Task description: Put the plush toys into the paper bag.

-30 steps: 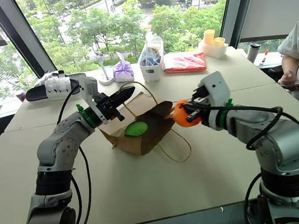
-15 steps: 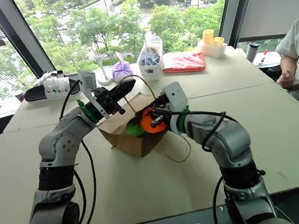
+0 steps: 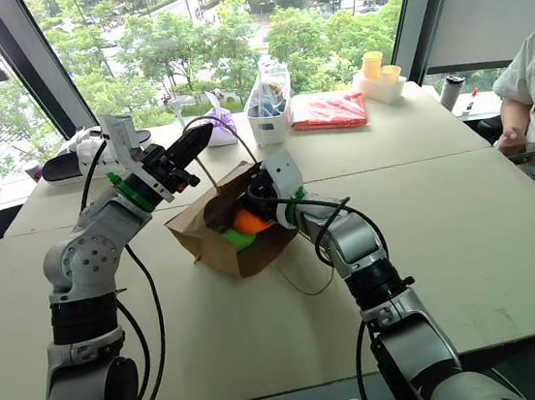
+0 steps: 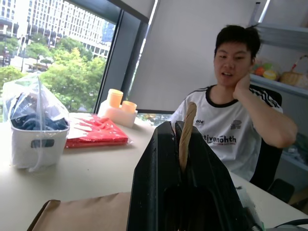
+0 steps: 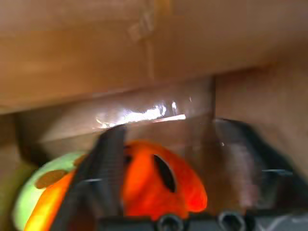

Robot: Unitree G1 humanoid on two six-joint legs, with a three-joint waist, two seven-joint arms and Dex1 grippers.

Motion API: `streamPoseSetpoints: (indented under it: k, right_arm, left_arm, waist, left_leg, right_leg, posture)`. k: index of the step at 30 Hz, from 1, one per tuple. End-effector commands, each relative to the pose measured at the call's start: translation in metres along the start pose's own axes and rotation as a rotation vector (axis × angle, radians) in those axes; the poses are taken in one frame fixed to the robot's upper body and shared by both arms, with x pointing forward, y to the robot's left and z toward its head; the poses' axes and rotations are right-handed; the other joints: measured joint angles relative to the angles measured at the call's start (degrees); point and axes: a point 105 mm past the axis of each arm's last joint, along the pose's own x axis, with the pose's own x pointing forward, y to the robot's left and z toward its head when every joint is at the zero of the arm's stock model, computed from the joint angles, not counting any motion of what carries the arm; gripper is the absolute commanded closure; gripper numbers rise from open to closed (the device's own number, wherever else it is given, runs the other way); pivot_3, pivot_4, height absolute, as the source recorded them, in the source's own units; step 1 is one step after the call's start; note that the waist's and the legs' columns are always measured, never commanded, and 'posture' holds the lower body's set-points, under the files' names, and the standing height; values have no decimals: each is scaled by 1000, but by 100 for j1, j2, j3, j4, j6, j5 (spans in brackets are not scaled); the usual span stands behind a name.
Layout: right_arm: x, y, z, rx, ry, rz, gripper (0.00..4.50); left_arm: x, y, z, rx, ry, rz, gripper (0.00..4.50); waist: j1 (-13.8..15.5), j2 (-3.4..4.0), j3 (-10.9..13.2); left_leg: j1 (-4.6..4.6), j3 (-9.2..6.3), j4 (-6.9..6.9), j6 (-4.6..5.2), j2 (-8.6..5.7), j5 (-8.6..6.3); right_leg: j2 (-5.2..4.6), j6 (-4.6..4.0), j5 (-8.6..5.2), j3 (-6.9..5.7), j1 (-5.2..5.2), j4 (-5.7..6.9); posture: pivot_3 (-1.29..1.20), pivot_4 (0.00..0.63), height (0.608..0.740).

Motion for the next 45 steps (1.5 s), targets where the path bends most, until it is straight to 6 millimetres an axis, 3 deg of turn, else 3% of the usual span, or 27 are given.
streamPoseSetpoints:
  k: [1,6,9,12,16,19,22,25,33,45]
  right_arm:
    - [-29,0,38,-24,-100,22,58]
    - [-91,-25,56,-21,-104,-23,58]
    - [-116,-40,46,-3,-50,-63,58]
    - [-125,-45,28,43,-1,-77,58]
    - [-128,-42,8,98,38,-65,58]
    - [-132,-38,-13,-151,81,-54,58]
    - [-133,-31,-38,-232,135,-20,58]
    - [-132,-28,-34,-117,84,-14,58]
    - [-134,-46,-25,81,114,-116,58]
    - [-114,-16,-58,272,236,-64,58]
  left_arm:
    - [-2,5,20,37,-61,20,4500]
    - [-2,17,29,55,-78,50,4500]
    - [-1,24,32,68,-80,59,4500]
    - [0,27,32,71,-79,59,4500]
    - [1,28,31,79,-73,52,4500]
    - [2,29,32,86,-73,52,4500]
    - [0,31,34,94,-75,55,4500]
    - [-1,32,35,100,-76,56,4500]
    - [1,29,31,104,-69,41,4500]
    - [5,24,24,89,-70,21,4500]
  waist:
    - [11,0,0]
    - [59,-2,0]
    - [50,-2,0]
    - [0,-2,0]
    - [13,-2,0]
    - [54,-3,1]
    - [47,-11,5]
    - [10,-12,5]
    - [61,-11,5]
    - [39,-11,5]
  left_leg:
    - [-1,-2,1,0,0,0]
    - [-10,-9,5,13,-3,-8]
    - [-10,-9,5,26,-3,-15]
    - [-6,-1,2,28,0,-16]
    - [-3,3,2,28,8,-16]
    - [-5,14,4,28,5,-16]
    - [-9,20,9,21,-2,-12]
    - [-7,21,9,15,1,-9]
    - [-2,2,8,22,21,-13]
    - [-2,2,4,21,23,-13]
  right_leg:
    - [0,0,0,-1,0,0]
    - [0,0,0,-2,4,-6]
    - [2,0,0,-2,7,-10]
    - [2,0,0,-1,7,-10]
    - [7,0,0,1,5,-7]
    - [5,0,0,1,7,-8]
    - [2,3,-1,0,11,-12]
    - [3,2,-1,2,11,-12]
    - [15,-5,3,3,12,-11]
    - [19,-6,4,3,9,-9]
  posture:
    - [0,150,740]
    - [0,150,740]
    - [0,150,740]
    - [0,150,740]
    - [0,150,740]
    - [0,150,740]
    - [0,150,740]
    - [0,150,740]
    - [0,150,740]
    - [0,150,740]
